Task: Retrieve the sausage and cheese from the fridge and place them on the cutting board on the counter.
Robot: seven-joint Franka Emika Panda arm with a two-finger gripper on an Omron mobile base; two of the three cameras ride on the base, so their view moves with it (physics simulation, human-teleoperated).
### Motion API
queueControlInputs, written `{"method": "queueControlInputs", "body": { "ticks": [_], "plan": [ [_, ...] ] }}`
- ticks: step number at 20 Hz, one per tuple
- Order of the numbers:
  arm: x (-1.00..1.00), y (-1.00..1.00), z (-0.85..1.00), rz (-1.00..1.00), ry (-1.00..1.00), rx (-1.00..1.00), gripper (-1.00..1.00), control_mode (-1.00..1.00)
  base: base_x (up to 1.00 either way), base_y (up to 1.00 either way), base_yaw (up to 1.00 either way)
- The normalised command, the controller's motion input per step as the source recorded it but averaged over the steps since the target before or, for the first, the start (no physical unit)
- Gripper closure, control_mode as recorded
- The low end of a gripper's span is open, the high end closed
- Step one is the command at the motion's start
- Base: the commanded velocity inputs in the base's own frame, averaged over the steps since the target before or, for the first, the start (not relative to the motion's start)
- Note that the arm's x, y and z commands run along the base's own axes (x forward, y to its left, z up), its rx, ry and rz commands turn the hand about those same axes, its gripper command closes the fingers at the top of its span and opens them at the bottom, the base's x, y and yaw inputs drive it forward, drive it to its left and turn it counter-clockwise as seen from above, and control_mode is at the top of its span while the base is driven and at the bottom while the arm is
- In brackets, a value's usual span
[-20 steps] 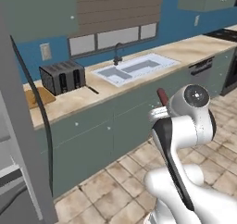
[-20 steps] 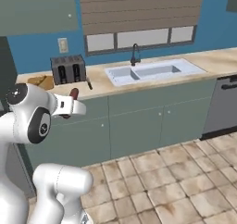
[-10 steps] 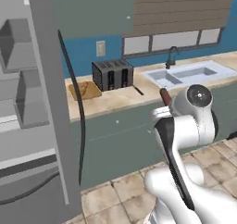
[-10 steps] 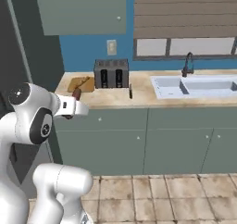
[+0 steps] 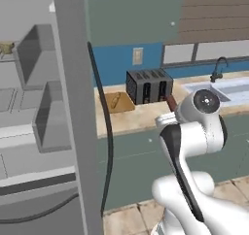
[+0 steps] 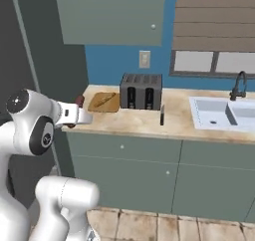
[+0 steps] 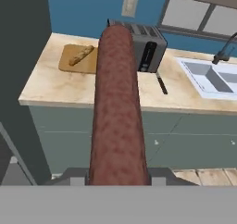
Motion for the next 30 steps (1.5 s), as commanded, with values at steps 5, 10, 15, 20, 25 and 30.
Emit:
{"method": "queueControlInputs", "body": {
  "ticks": [5,10,15,20,25,30],
  "plan": [
    [0.0,0.0,0.0,0.0,0.0,0.0,1.0,1.0,0.79,-0.16,0.02],
    [0.0,0.0,0.0,0.0,0.0,0.0,1.0,1.0,0.79,-0.12,0.08],
    [0.0,0.0,0.0,0.0,0.0,0.0,1.0,1.0,0.69,-0.17,0.12],
    [0.0,0.0,0.0,0.0,0.0,0.0,1.0,1.0,0.36,-0.03,0.02],
    [0.0,0.0,0.0,0.0,0.0,0.0,1.0,1.0,0.22,-0.01,0.07],
    [0.0,0.0,0.0,0.0,0.0,0.0,1.0,1.0,0.0,0.0,0.0]
  ]
}}
